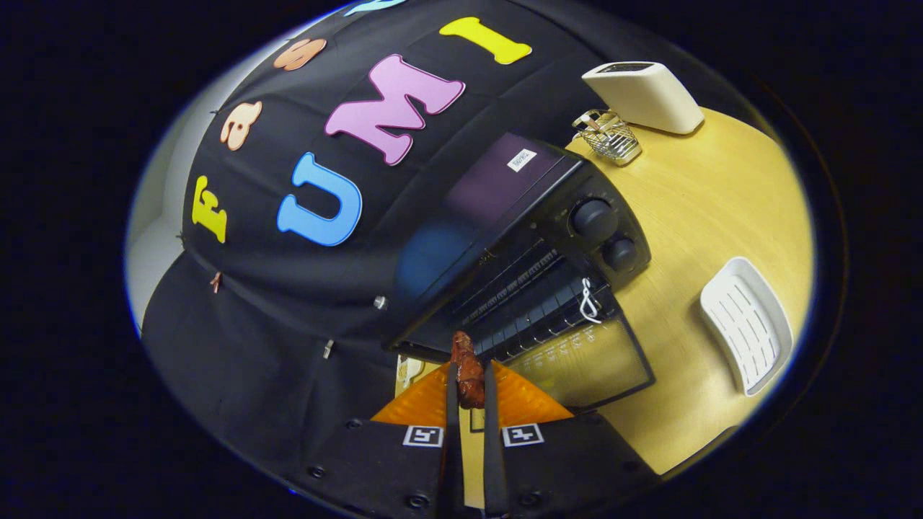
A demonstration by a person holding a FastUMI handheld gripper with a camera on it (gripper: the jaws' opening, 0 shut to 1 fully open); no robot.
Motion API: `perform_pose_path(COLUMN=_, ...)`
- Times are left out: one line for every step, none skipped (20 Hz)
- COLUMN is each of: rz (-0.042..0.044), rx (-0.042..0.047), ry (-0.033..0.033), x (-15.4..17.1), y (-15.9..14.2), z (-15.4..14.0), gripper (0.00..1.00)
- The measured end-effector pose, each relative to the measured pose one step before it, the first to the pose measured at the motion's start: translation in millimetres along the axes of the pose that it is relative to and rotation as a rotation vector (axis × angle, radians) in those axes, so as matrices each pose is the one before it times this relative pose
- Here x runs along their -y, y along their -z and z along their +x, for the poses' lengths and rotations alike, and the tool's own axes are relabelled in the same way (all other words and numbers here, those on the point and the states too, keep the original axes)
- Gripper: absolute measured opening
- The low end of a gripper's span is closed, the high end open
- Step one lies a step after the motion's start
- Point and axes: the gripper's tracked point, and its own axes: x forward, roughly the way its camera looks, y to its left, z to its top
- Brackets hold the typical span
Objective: Open the toaster oven, put the food inside, and close the toaster oven door.
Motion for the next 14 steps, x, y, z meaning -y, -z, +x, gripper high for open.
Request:
perform_pose_path(rz=0.00221, rx=0.02658, ry=0.00743, x=2.18, y=-1.74, z=8.29, gripper=0.15)
perform_pose_path(rz=0.00456, rx=0.02412, ry=0.00150, x=0.82, y=0.36, z=9.15, gripper=0.15)
perform_pose_path(rz=0.01081, rx=0.01682, ry=-0.00410, x=0.66, y=-0.03, z=9.03, gripper=0.15)
perform_pose_path(rz=0.01686, rx=0.00642, ry=-0.00023, x=2.03, y=1.65, z=8.13, gripper=0.15)
perform_pose_path(rz=0.02519, rx=0.00787, ry=0.00238, x=3.02, y=1.43, z=8.54, gripper=0.15)
perform_pose_path(rz=0.02786, rx=0.01920, ry=0.00070, x=3.43, y=-0.88, z=7.41, gripper=0.15)
perform_pose_path(rz=0.02753, rx=0.02488, ry=0.00193, x=2.75, y=-2.36, z=9.56, gripper=0.15)
perform_pose_path(rz=0.02819, rx=0.03029, ry=0.00593, x=4.03, y=-2.55, z=6.81, gripper=0.15)
perform_pose_path(rz=0.01712, rx=0.02711, ry=0.00592, x=2.97, y=-3.77, z=5.72, gripper=0.15)
perform_pose_path(rz=0.00782, rx=0.02101, ry=0.00505, x=2.87, y=-1.48, z=6.55, gripper=0.15)
perform_pose_path(rz=0.00398, rx=0.01462, ry=0.00872, x=3.54, y=-0.31, z=5.75, gripper=0.15)
perform_pose_path(rz=0.00202, rx=0.01120, ry=0.00861, x=2.66, y=0.02, z=7.28, gripper=0.15)
perform_pose_path(rz=0.00409, rx=0.00552, ry=0.01070, x=2.00, y=1.16, z=5.40, gripper=0.15)
perform_pose_path(rz=0.00306, rx=0.00476, ry=0.00750, x=1.49, y=3.14, z=3.19, gripper=0.15)
